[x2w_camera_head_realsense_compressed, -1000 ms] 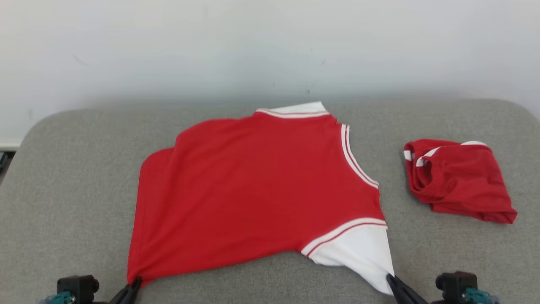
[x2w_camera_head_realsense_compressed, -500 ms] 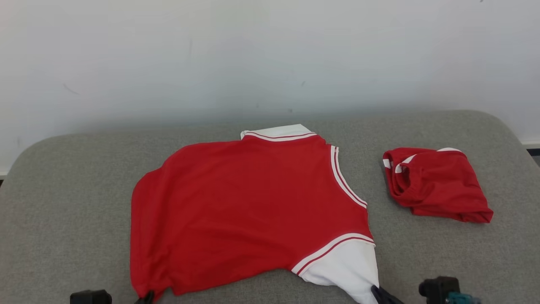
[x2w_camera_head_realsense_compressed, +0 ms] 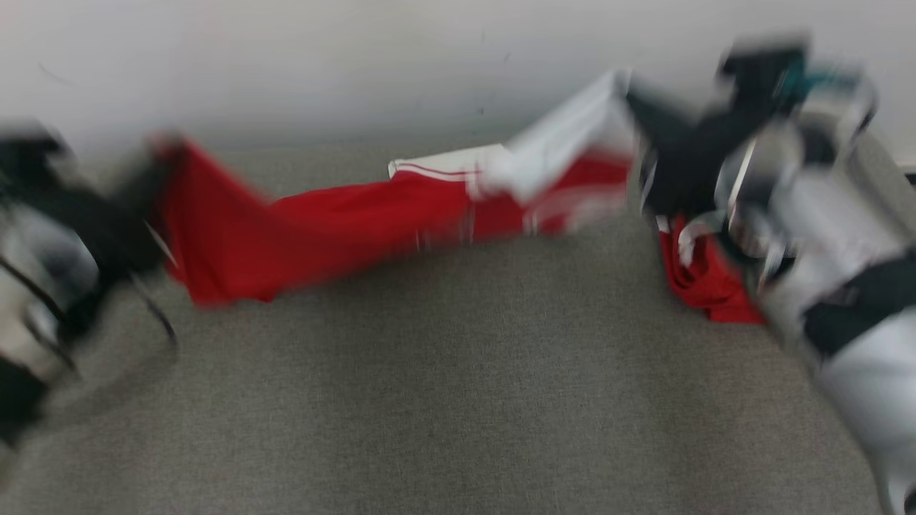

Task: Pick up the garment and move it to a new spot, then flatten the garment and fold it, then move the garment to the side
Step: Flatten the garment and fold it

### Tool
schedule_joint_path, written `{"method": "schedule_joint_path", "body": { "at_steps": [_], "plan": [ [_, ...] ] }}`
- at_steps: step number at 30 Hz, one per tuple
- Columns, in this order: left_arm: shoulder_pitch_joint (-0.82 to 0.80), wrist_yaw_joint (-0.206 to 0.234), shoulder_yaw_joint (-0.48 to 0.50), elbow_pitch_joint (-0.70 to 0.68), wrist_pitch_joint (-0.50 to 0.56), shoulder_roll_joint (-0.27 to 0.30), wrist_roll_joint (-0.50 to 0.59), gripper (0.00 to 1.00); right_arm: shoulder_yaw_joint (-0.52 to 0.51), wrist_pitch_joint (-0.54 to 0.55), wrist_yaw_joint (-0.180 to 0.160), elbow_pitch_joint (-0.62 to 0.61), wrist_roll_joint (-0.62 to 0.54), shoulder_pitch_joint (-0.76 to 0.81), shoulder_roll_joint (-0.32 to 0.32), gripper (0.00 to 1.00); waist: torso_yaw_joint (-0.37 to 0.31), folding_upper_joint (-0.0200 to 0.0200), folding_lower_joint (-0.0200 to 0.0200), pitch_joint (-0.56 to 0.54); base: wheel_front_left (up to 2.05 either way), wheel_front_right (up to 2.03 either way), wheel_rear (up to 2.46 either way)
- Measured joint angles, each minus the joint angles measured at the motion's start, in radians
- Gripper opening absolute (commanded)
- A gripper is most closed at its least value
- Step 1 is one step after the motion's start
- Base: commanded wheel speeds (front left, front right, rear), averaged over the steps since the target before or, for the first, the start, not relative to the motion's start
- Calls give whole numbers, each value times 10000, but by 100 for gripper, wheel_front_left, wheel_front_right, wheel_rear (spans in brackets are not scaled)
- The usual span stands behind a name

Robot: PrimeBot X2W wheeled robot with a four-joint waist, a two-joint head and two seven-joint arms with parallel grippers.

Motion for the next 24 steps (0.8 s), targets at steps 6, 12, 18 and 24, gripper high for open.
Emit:
{"method": "schedule_joint_path", "body": {
  "at_steps": [6,12,18,24],
  "plan": [
    [-4810,-12,1939,-280,-462,267,903,0,-2378,-941,-587,-249,-1384,-3773,642,0,48,0,0,831,0,0,0],
    [-5124,-259,2330,-1661,-1304,443,491,0,-970,-1868,558,-1233,-1898,-6129,447,0,361,-2,-5,1652,0,0,0],
    [-1828,-265,1607,-1273,-1772,851,77,0,-378,-2566,1043,-748,-1611,-2712,652,0,680,4,5,2186,0,0,0],
    [35,-268,792,-959,-1946,974,56,0,-456,-3394,1043,-769,-1064,-430,688,0,637,1,-3,2046,0,0,0]
  ]
}}
